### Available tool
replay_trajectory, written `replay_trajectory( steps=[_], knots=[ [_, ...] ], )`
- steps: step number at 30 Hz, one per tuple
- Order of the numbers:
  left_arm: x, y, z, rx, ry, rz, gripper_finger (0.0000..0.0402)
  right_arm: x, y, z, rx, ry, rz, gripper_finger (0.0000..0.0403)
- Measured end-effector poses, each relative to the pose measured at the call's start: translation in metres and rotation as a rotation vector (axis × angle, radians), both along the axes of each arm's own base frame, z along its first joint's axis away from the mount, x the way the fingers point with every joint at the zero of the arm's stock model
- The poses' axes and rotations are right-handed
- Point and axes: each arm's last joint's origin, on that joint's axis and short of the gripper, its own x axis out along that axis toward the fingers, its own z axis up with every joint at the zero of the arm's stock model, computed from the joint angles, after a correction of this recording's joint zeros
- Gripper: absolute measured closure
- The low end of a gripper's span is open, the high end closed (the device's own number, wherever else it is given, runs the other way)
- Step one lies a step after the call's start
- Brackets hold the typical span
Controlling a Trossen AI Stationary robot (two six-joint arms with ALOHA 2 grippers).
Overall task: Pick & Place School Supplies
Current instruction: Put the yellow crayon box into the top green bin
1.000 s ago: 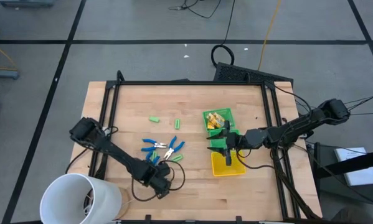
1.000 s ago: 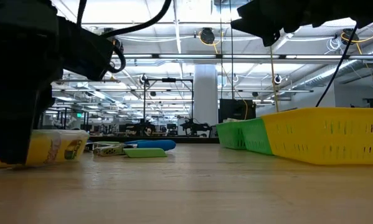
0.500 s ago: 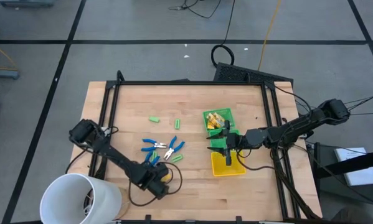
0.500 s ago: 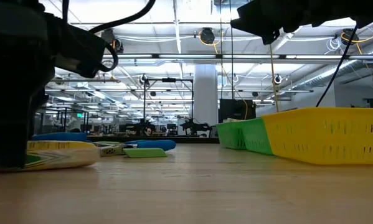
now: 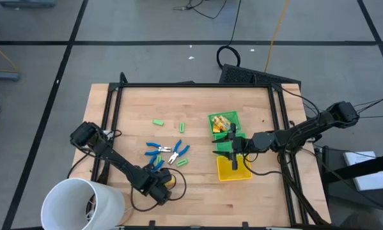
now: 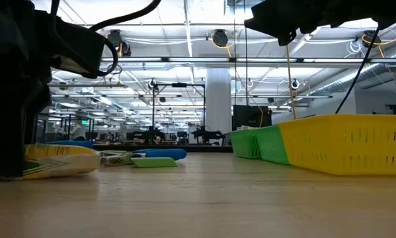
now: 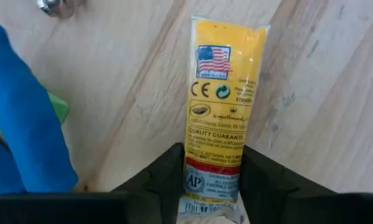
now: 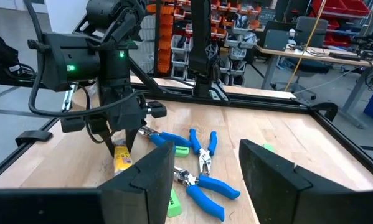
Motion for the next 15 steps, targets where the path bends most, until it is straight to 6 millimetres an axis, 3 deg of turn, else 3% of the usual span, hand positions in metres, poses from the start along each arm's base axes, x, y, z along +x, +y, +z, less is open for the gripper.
replay_trajectory(
  steps=[9,15],
  knots=[
    [0.014,0.015,0.015,0.225,-0.175,-0.181,0.0306,0.000,0.000,0.000,-0.003,-0.001,0.000,0.0232],
    [0.031,0.033,0.019,0.463,-0.219,-0.430,0.0301,0.001,-0.003,-0.001,0.051,0.012,-0.017,0.0232]
  ],
)
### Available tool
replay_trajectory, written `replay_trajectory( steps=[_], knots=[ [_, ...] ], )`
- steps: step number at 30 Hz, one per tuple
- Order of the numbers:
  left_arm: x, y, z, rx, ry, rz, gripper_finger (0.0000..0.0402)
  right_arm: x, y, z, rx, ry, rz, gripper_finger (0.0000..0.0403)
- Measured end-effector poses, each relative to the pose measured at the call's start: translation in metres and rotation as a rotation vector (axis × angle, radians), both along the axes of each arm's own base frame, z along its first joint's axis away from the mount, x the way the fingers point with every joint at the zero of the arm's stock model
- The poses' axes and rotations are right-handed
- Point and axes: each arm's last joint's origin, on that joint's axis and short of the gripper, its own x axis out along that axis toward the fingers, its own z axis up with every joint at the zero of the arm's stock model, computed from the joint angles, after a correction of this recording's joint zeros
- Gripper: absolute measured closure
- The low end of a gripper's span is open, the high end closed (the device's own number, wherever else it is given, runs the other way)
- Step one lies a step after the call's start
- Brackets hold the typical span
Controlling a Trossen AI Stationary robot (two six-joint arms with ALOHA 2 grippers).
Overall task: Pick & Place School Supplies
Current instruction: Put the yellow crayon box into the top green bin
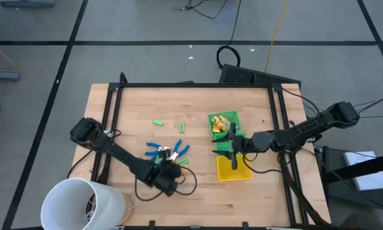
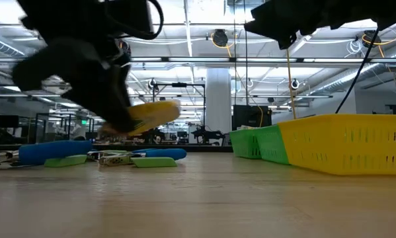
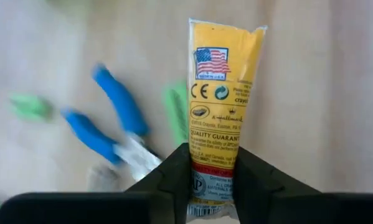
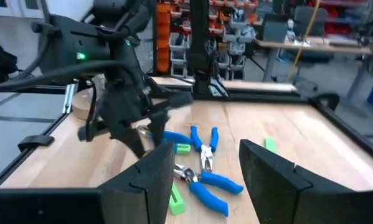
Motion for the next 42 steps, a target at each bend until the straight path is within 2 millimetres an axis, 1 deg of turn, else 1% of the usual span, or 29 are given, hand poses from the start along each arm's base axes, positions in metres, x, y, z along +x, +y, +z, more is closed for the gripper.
replay_trajectory(
  steps=[2,6,10,13,16,19,23,26,29,35,42],
  knots=[
    [0.004,0.009,0.001,0.120,0.004,-0.043,0.0293,0.001,-0.004,-0.003,0.030,0.026,-0.021,0.0232],
    [0.013,0.031,0.005,0.354,0.012,-0.054,0.0281,0.003,-0.016,-0.008,0.116,0.073,-0.088,0.0232],
    [0.025,0.052,0.010,0.555,0.034,-0.070,0.0285,0.009,-0.032,-0.015,0.134,0.094,-0.158,0.0232],
    [0.037,0.065,0.015,0.658,0.025,-0.085,0.0293,0.016,-0.043,-0.021,0.133,0.096,-0.202,0.0232],
    [0.049,0.074,0.021,0.699,-0.008,-0.102,0.0301,0.023,-0.053,-0.028,0.142,0.091,-0.211,0.0225],
    [0.057,0.081,0.027,0.737,-0.030,-0.116,0.0303,0.028,-0.062,-0.028,0.199,0.046,-0.176,0.0203],
    [0.063,0.089,0.032,0.807,-0.018,-0.127,0.0299,0.029,-0.069,-0.032,0.271,0.070,-0.111,0.0163],
    [0.067,0.094,0.036,0.833,-0.025,-0.129,0.0300,0.031,-0.074,-0.037,0.288,0.086,-0.133,0.0141],
    [0.071,0.099,0.040,0.840,-0.056,-0.112,0.0304,0.032,-0.078,-0.038,0.293,0.071,-0.146,0.0130],
    [0.077,0.106,0.044,0.808,-0.116,-0.110,0.0304,0.033,-0.080,-0.037,0.314,0.055,-0.151,0.0133],
    [0.079,0.104,0.046,0.753,-0.173,-0.145,0.0304,0.033,-0.079,-0.035,0.320,0.034,-0.147,0.0156]
  ],
)
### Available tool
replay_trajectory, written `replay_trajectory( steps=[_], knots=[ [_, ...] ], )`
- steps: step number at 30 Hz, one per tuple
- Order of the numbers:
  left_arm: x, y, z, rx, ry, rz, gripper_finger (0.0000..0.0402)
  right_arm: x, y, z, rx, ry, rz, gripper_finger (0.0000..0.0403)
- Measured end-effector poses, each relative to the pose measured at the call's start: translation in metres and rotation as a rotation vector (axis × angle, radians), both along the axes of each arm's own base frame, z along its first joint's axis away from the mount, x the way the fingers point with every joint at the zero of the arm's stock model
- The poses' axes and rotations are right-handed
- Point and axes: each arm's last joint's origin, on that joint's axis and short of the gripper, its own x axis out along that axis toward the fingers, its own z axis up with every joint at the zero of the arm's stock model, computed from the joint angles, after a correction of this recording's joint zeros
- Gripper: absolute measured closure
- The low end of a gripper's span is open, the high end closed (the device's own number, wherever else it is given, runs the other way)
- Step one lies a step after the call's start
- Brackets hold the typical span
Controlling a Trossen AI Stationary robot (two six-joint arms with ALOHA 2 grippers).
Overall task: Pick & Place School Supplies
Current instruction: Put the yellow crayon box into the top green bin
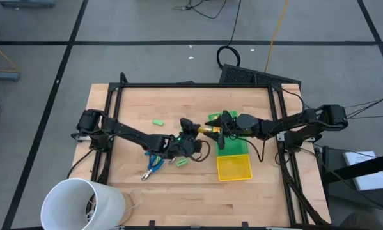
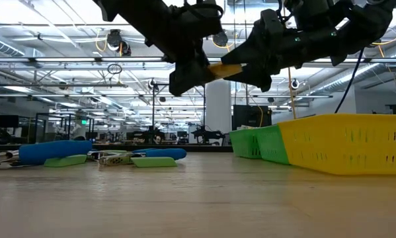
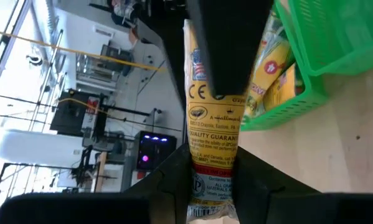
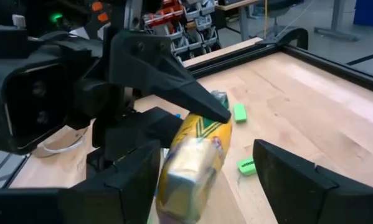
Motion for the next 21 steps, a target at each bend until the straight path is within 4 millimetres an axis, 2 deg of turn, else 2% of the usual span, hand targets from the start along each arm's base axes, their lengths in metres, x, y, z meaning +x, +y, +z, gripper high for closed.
replay_trajectory(
  steps=[11,21],
  knots=[
    [0.0011,0.0001,0.0018,-0.005,-0.025,0.002,0.0304,0.0000,0.0000,0.0004,0.000,-0.003,0.000,0.0216],
    [0.0010,-0.0008,0.0020,-0.030,-0.053,0.013,0.0304,0.0002,0.0000,0.0014,-0.001,-0.014,0.000,0.0294]
  ],
)
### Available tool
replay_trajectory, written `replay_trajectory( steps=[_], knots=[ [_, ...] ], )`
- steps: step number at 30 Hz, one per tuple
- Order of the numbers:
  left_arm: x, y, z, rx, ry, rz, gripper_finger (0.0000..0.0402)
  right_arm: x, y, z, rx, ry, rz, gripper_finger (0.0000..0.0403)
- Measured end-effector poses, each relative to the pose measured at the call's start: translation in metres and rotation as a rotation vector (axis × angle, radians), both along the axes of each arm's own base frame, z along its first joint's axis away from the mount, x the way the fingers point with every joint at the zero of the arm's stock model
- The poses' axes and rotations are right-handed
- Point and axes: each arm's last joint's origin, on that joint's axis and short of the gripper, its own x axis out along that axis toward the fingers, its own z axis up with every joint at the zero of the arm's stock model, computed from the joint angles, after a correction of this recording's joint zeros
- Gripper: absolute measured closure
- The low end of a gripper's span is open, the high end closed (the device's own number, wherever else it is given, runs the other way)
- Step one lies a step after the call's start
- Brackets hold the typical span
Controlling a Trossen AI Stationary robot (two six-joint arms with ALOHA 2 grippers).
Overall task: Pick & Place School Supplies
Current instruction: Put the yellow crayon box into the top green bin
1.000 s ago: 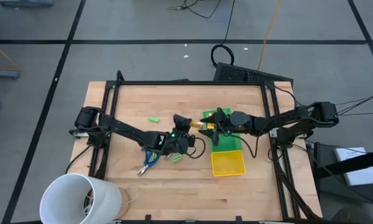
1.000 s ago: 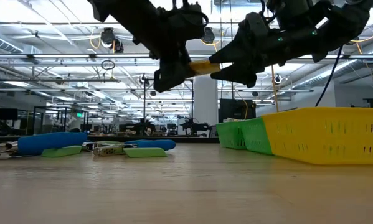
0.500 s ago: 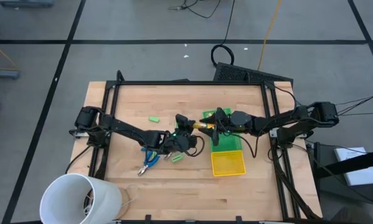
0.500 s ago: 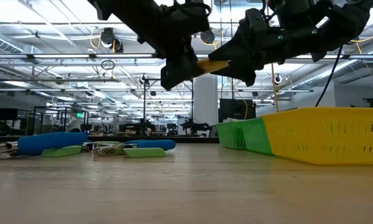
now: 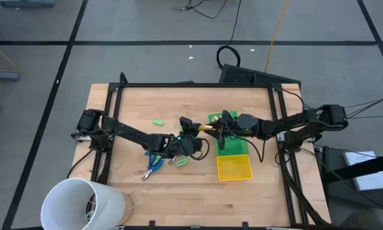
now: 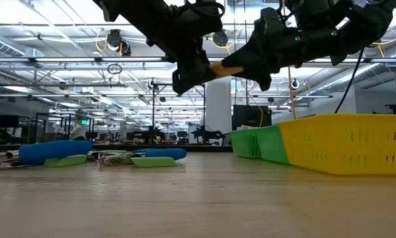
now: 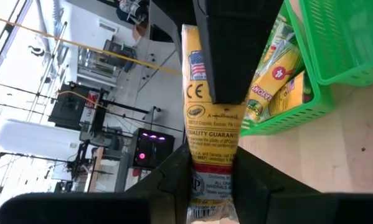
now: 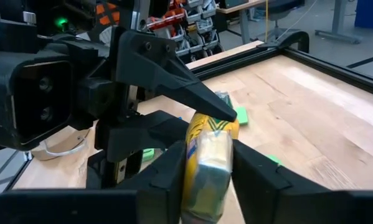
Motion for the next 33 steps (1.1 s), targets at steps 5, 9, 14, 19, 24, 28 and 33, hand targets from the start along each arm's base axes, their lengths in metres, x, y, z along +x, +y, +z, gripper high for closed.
replay_trajectory(
  steps=[5,9,14,19,24,28,33],
  knots=[
    [0.000,-0.001,0.000,-0.006,-0.007,0.002,0.0304,0.000,0.000,0.000,0.000,0.001,-0.003,0.0330],
    [0.000,-0.001,0.000,-0.024,-0.024,0.009,0.0296,0.000,0.000,0.000,-0.005,0.002,-0.003,0.0339],
    [0.000,-0.003,0.000,-0.049,-0.051,0.016,0.0278,0.000,-0.002,0.000,-0.007,0.003,-0.006,0.0335],
    [-0.002,-0.012,0.000,-0.043,-0.046,-0.006,0.0260,-0.001,-0.005,-0.002,0.008,0.021,-0.007,0.0348],
    [-0.005,-0.024,0.001,-0.056,-0.084,0.007,0.0244,-0.004,-0.013,-0.002,-0.001,0.043,-0.072,0.0352],
    [-0.008,-0.030,0.000,-0.085,-0.126,0.046,0.0234,-0.011,-0.018,0.001,0.007,0.087,-0.076,0.0352],
    [-0.012,-0.031,-0.002,-0.278,-0.210,0.067,0.0223,-0.024,-0.022,0.006,0.009,0.157,-0.107,0.0353]
  ],
)
